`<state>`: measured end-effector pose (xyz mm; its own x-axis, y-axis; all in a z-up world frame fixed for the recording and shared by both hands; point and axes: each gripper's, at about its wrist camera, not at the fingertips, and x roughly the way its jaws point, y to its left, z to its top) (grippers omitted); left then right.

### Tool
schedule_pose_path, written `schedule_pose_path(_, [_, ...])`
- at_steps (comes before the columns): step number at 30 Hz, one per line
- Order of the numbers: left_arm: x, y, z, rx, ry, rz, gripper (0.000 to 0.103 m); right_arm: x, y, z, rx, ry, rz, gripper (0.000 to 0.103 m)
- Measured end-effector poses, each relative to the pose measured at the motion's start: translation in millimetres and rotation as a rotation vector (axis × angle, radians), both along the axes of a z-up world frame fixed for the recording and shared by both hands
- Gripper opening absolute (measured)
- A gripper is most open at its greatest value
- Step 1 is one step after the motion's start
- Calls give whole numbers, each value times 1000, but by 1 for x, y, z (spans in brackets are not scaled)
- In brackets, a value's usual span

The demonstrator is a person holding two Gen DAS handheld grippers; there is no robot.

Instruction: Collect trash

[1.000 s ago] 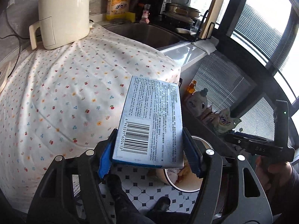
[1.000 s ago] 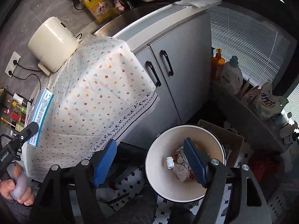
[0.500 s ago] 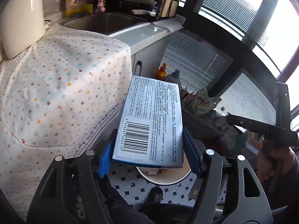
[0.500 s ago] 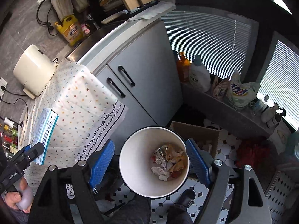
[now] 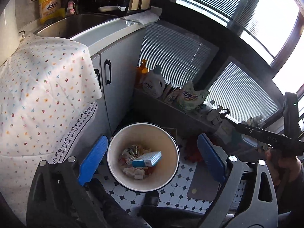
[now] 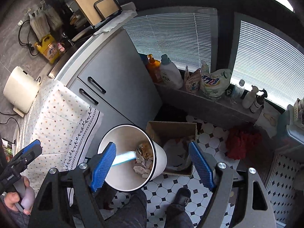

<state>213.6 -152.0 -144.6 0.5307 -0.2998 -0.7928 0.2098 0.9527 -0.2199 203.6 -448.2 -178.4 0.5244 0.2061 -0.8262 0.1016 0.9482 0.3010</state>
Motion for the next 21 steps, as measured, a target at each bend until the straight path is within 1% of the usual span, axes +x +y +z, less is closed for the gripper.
schedule_pose_path(4, [-5, 16, 10, 22, -17, 41, 95, 2, 3, 2, 14, -14, 21, 78])
schedule_pose_path(8, [-14, 38, 25, 24, -46, 113, 97, 9, 17, 12, 35, -38, 68, 79])
schedule_pose_path(11, [-24, 55, 40, 22, -70, 164, 97, 17, 34, 24, 45, -57, 119, 83])
schedule_pose_path(14, [-35, 67, 56, 14, -90, 207, 97, 22, 53, 43, 55, -65, 178, 88])
schedule_pose_path(17, [-51, 80, 74, -10, -113, 259, 97, 22, 72, 66, 70, -77, 237, 94])
schedule_pose_path(21, [-72, 91, 95, 0, -147, 328, 97, 15, 99, 93, 55, -89, 346, 95])
